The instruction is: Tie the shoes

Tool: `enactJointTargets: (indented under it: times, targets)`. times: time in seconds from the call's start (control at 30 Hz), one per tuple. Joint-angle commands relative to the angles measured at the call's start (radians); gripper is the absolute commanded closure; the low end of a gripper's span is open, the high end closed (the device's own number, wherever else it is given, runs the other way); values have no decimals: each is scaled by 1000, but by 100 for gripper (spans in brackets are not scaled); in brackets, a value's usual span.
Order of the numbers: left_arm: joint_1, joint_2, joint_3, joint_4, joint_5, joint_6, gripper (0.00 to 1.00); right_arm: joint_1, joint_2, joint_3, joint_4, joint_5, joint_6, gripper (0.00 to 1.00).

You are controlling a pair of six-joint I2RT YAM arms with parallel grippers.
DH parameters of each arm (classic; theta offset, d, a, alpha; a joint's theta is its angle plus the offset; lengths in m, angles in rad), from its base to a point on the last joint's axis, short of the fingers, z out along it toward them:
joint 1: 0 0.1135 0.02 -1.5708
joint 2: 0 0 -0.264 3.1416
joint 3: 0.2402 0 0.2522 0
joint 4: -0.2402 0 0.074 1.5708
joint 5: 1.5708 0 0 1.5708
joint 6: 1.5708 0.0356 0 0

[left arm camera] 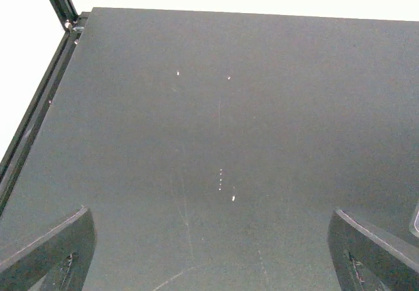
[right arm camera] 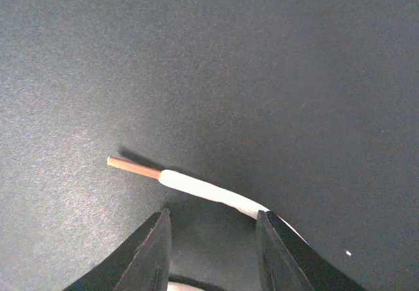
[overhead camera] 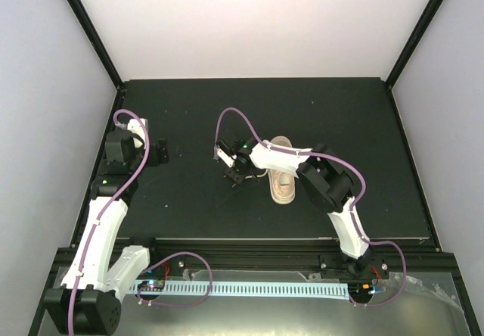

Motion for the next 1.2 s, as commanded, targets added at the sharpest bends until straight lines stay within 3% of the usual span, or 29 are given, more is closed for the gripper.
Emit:
enactJointTargets:
  times: [0.0,0.4,1.0,1.17]
  targets:
    - [-4,-17,1,7,24,1,1,-1,28,8,19,65,-18,62]
    - [-3,-14,1,6,20,2,1,-36,-41,74,-27,-41,-84,51]
    - [-4,-15,1,3,32,3,1,-54,87,134,-57,-28,-146,53]
    - [-4,-15,0,3,36,3,1,-56,124,152,-74,-28,-158,64]
